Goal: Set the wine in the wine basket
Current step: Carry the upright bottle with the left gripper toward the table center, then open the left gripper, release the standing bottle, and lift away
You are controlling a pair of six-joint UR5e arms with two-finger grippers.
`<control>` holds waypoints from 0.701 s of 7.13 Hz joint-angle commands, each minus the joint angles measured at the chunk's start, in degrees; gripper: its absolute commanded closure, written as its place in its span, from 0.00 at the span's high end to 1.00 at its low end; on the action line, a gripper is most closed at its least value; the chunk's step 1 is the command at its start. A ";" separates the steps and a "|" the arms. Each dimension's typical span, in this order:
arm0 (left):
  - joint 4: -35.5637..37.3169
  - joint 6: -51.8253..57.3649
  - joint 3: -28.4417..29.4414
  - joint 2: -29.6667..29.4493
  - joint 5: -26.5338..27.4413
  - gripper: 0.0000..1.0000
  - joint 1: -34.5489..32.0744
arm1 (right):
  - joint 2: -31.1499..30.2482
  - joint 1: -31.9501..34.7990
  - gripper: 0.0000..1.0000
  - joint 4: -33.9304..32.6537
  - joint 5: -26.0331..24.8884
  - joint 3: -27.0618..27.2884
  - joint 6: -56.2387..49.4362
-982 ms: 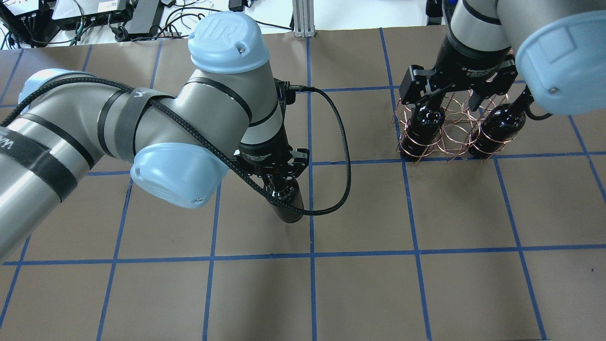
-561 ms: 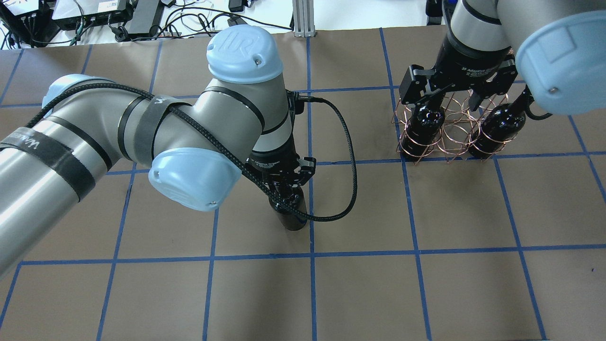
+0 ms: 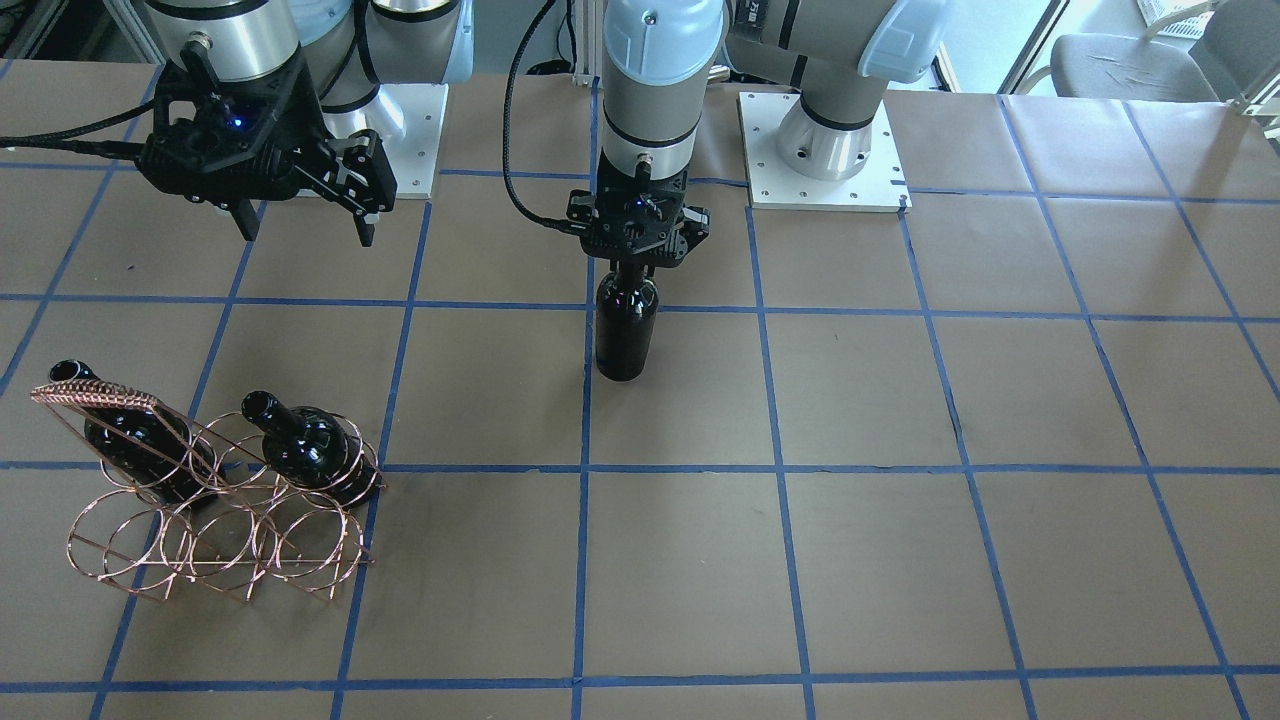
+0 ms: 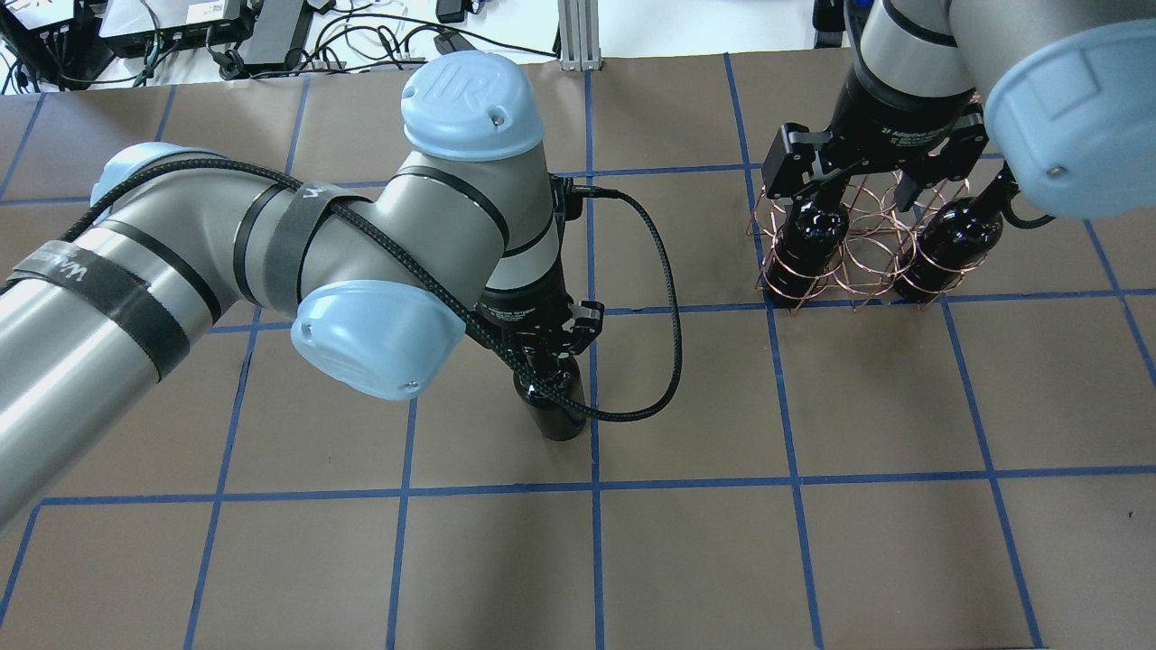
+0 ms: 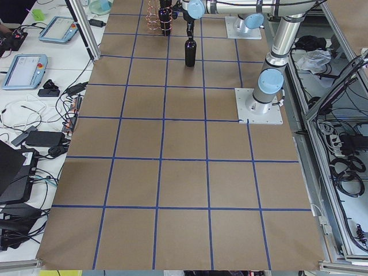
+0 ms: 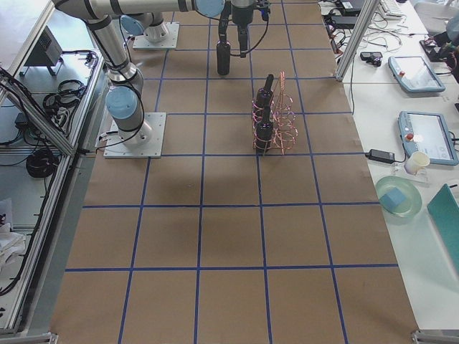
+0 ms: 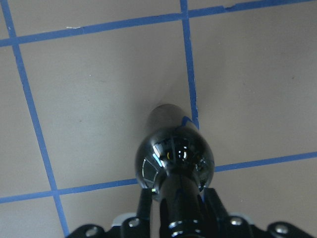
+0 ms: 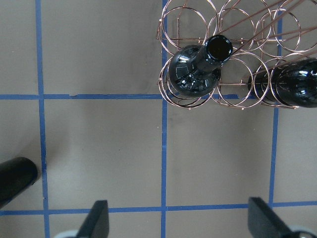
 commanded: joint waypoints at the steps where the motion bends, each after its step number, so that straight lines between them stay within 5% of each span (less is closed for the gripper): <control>1: -0.29 0.22 0.33 0.84 0.05 1.00 0.41 | 0.00 0.06 1.00 0.00 0.00 0.09 0.05; 5: -7.80 0.40 11.80 2.69 0.76 1.00 5.40 | 0.00 0.06 1.00 -0.09 0.09 0.09 0.05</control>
